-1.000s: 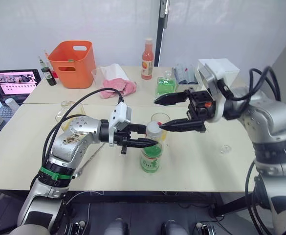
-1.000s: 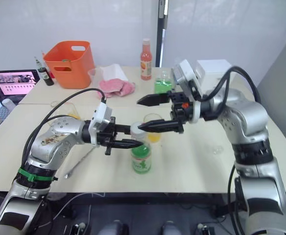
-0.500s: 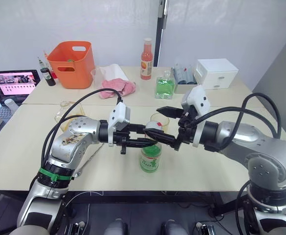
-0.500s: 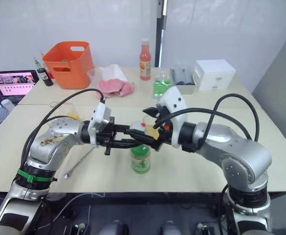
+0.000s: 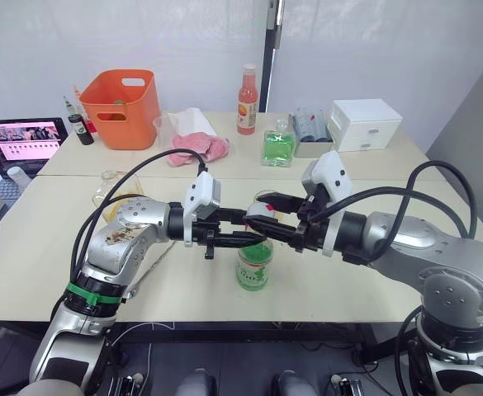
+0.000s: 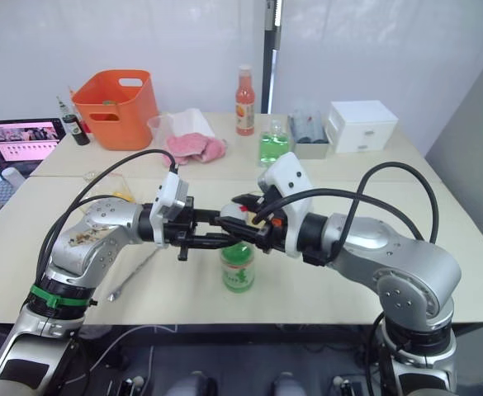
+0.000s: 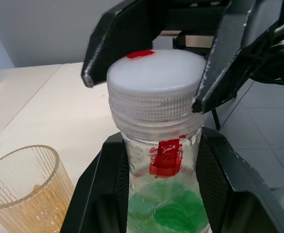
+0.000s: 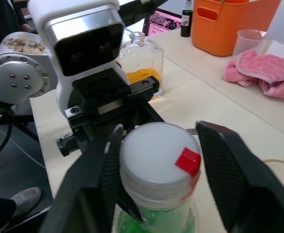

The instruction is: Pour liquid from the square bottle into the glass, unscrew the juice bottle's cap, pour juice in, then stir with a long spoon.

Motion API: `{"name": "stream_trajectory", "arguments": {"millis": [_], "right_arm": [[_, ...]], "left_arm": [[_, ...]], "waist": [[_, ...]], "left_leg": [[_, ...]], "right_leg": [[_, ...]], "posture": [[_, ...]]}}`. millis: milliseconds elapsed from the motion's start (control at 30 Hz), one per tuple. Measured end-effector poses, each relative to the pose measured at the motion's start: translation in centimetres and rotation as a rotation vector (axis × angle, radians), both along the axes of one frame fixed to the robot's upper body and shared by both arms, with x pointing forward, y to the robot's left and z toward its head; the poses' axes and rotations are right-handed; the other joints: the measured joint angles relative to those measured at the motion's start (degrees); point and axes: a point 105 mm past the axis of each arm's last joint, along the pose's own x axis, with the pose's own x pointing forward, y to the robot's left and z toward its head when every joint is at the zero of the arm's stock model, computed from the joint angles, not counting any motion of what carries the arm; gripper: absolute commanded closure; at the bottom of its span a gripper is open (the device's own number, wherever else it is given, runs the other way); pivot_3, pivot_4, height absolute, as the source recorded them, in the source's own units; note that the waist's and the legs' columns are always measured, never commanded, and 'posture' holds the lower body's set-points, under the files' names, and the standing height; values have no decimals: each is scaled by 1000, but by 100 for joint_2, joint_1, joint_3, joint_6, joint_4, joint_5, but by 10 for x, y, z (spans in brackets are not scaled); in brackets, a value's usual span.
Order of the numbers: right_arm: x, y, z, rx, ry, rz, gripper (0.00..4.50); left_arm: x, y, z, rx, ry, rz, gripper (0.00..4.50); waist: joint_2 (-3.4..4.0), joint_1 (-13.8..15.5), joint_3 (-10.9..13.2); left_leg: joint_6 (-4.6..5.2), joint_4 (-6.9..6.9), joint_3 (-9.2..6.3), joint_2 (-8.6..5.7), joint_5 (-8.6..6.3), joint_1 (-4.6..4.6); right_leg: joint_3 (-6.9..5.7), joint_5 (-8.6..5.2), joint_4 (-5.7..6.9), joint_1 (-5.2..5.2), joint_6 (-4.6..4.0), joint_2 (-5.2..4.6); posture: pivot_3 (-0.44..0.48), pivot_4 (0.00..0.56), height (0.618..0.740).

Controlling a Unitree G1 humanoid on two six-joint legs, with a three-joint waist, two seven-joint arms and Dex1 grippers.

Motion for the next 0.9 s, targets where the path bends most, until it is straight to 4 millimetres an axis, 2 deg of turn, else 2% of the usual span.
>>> {"name": "stream_trajectory", "arguments": {"millis": [133,267,533,633,733,800,900], "right_arm": [[1,0,0,5,7,7,2825],[2,-2,2,-28,23,121,2825],[25,-2,9,-207,15,691,2825],[34,4,10,-223,46,812,2825],[41,9,11,-245,57,845,2825],[43,10,11,-247,63,851,1771],[48,7,7,-232,89,835,771]], "left_arm": [[0,0,0,0,1,0,3025],[-1,-1,0,3,-1,-7,3025],[-6,0,0,20,-21,-30,3025],[-5,3,0,20,-19,-20,3025],[-4,6,0,16,-10,-6,3025],[-3,7,1,14,-7,1,3025],[-3,7,0,16,-6,-1,3025]], "waist": [[0,-4,0],[0,-8,0],[0,-32,0],[0,-28,0],[0,-20,0],[0,-19,0],[0,-19,0]], "left_leg": [[0,0,0,0,0,1],[0,0,2,-1,0,2],[1,-7,33,13,-1,9],[1,-9,31,18,-1,3],[0,-9,25,21,-1,1],[0,-8,20,22,-1,2],[0,-6,20,23,-1,4]], "right_leg": [[0,0,0,0,0,0],[-1,0,-3,3,0,1],[-1,-2,-10,4,-2,19],[-1,-2,-8,-5,-4,21],[-2,-1,-7,-7,-5,20],[-1,0,-6,-6,-7,19],[-1,4,-2,-8,-13,20]], "posture": [[0,150,715],[0,150,715],[0,150,715],[0,150,715],[0,150,715],[0,150,715],[0,150,715]]}}
